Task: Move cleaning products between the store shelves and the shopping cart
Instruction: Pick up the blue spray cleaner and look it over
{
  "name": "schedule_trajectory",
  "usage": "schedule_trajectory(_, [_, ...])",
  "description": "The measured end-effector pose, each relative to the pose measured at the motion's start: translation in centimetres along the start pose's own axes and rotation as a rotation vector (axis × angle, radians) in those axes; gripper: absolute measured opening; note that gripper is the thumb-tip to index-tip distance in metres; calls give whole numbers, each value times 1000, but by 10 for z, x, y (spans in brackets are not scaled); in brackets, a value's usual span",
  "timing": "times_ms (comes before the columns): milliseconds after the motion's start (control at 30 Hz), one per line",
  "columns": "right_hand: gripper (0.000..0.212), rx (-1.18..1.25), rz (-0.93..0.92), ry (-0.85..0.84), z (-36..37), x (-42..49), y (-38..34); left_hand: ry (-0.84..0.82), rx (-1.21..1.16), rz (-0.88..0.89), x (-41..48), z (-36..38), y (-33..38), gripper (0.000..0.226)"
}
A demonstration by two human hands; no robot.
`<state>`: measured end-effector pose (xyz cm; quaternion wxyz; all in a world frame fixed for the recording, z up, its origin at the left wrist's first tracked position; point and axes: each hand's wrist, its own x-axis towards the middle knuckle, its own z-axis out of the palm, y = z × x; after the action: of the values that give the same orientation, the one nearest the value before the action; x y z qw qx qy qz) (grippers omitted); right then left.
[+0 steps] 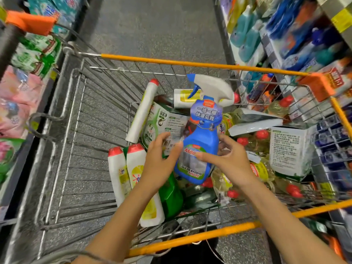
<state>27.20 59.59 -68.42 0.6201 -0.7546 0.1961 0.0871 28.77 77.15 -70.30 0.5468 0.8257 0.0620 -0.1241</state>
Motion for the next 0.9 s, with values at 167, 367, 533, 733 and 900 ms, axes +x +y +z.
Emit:
schedule_trajectory(167, [45,160,-147,-165,-28,-26,-36,-400,-230,64,-3,-9,44,51])
schedule_trajectory(367, [46,231,-217,-58,-43,-40,-50,-314,-344,129,-7,4,71,45])
schedule_trajectory(533, [39,247,-265,13,-59,-51,-47,-378,-371,168,-12,22,87,27])
schedule_trajectory(733, [42,323,-257,193,-97,-87,-30,-554,-313,264,-29,64,108,33])
schedule_trajectory(900, [59,352,-291,421,-153,-126,-8,-760,-241,392,-47,129,135,36])
